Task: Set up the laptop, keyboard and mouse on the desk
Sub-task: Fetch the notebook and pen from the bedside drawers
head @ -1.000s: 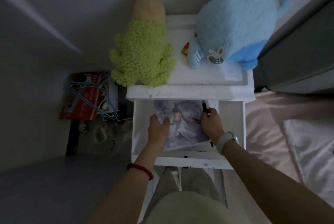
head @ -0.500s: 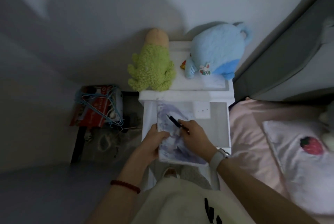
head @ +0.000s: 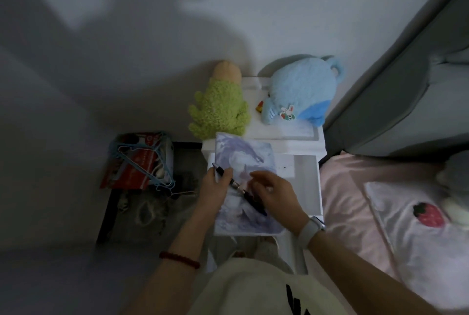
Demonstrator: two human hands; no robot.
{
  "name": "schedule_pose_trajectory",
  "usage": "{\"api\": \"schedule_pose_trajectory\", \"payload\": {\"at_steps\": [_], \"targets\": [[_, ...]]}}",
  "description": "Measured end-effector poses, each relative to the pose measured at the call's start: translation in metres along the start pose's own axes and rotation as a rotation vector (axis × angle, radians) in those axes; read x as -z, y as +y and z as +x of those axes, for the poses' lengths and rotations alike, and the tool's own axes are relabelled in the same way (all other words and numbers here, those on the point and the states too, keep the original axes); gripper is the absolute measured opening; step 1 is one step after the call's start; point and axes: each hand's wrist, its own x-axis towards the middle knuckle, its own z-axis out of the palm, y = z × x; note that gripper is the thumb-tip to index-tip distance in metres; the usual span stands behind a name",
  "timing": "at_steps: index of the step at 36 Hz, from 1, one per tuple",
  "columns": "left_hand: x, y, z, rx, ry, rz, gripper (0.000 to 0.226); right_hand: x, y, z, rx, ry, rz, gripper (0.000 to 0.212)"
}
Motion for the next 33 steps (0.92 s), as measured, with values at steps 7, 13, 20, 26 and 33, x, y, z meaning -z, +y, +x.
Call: {"api": "schedule_pose_trajectory", "payload": {"at_steps": [7,13,20,26,33], "targets": [[0.034,0.012,-0.003,-0.413,0.252,0.566,0.025,0.012,0.062,0.0,-0.037,0.001,-0.416,0.027],[0.052,0.006,-0.008,-0.48,0.483,0.809,0.026,-0.019,0.097,0.002,0.016,-0.72,-0.922,0.059],[0.058,-0.004,-0.007,-0.407,0.554,0.792,0.032,-0.033,0.095,0.013,0.311,-0.677,-1.137,0.045],[0.05,0.004,-0.005,-0.369,0.573,0.787,0.031,-0.005,0.077,0.045,0.436,-0.367,-1.213,0.059],[0.044,0.012,-0.001,-0.405,0.571,0.769,0.024,0.002,0.059,0.103,0.407,-0.153,-1.37,0.082]]}}
